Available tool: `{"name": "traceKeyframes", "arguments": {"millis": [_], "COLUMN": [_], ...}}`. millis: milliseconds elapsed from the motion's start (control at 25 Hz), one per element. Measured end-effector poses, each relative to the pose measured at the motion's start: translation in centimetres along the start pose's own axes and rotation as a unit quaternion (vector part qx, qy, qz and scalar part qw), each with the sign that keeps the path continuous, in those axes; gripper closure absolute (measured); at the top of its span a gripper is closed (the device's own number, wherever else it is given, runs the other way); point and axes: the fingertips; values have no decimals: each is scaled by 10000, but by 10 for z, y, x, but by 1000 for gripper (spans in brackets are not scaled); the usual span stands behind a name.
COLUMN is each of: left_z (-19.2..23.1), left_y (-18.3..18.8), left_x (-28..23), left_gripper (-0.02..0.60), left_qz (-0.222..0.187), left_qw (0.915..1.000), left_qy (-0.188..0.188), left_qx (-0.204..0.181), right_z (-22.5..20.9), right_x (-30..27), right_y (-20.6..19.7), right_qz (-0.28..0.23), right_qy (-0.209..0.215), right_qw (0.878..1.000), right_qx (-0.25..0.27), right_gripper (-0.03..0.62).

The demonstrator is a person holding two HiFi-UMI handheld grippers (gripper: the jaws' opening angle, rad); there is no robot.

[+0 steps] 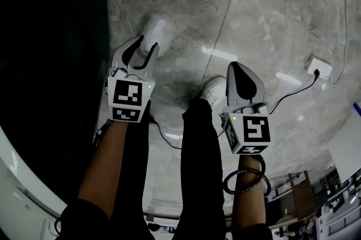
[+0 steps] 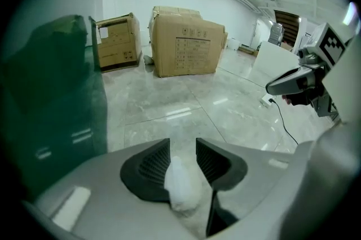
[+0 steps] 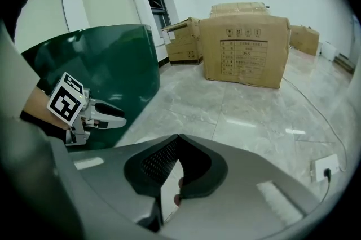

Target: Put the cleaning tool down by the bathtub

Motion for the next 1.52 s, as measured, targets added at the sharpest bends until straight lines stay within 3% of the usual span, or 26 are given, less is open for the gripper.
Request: {"name": "traceKeyframes", "arguments": {"millis": [640, 1520], "left_z": [0, 23], "left_y": [62, 162], "left_x": [99, 212], "left_gripper": [551, 580], "left_qz": [-343, -920], "left_qw": [9993, 9947], "left_qy": [27, 293], "left_qx": [-168, -344], "right_z": [56, 112], "right_x": [70, 164], "right_y": [43, 132], "right_qz": [-228, -878], "right_qy": [16, 63], "right_qw": [9997, 9961], "right_qx": [-1, -25], "right_gripper": [580, 580]}}
Point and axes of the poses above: the fingertips, and each gripper's own axes: x backward along the fingers, z to its left, y out of its top, and after that the axes turned 14 degrees about -x, right-handed
